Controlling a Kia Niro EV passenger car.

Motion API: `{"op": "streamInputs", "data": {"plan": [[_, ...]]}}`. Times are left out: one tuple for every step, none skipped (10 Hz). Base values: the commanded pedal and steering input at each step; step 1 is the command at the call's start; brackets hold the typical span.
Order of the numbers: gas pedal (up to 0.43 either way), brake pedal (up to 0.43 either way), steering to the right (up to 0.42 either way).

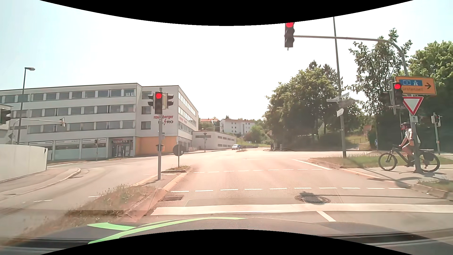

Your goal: Follow the waypoints while adhering to traffic rules and regulations

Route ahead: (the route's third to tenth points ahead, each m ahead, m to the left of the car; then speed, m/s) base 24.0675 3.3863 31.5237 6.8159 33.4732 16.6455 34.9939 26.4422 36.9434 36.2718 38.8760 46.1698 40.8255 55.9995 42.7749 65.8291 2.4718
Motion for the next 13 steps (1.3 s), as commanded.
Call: {"op": "streamInputs", "data": {"plan": [[0.0,0.268,-0.007],[0.0,0.268,-0.007],[0.0,0.268,-0.007],[0.0,0.262,-0.007],[0.0,0.262,-0.007],[0.0,0.262,-0.008],[0.0,0.262,-0.008],[0.0,0.256,-0.008],[0.0,0.25,-0.008],[0.0,0.244,-0.008],[0.0,0.238,-0.008],[0.0,0.238,-0.008],[0.0,0.232,-0.008]]}}
